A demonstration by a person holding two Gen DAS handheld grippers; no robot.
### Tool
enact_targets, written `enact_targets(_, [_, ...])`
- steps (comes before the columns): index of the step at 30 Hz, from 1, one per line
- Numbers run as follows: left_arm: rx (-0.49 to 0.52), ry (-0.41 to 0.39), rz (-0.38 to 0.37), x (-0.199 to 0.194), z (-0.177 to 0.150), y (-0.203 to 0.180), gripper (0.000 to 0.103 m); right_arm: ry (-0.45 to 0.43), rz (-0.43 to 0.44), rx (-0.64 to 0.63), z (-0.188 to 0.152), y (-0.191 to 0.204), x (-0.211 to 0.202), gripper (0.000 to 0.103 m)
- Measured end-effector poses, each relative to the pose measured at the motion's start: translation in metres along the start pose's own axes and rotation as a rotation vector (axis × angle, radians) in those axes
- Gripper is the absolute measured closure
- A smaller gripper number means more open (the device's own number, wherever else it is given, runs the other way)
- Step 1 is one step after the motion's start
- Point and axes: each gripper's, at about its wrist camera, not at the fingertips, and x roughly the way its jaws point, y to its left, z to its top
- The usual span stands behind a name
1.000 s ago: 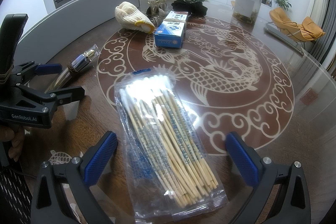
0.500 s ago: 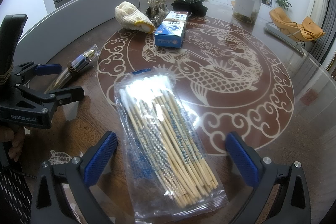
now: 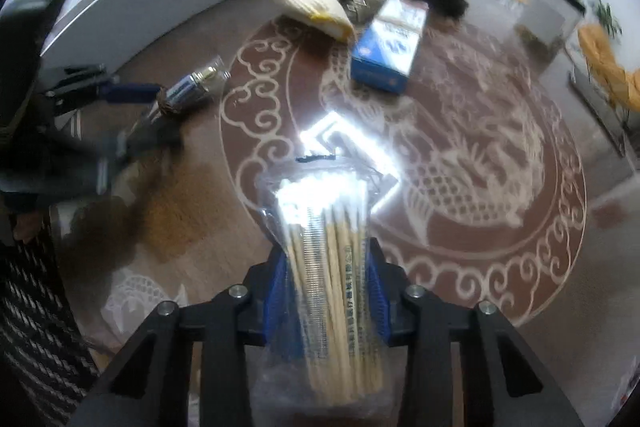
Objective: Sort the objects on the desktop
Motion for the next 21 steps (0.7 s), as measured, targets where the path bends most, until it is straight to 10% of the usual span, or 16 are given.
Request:
enact_targets(11, [-0.186,-0.225,-0.091,-0.088,-0.053,0.018,0.077,-0.203,0.022,0.221,-0.064,-0.009,-0.059,0.067])
enact_targets(21, [-0.327,-0.476,-0.08,-0.207,-0.064,0.084,0.077,-0.369,0.105,0.089,0.009,0.035,-0.11,0.067])
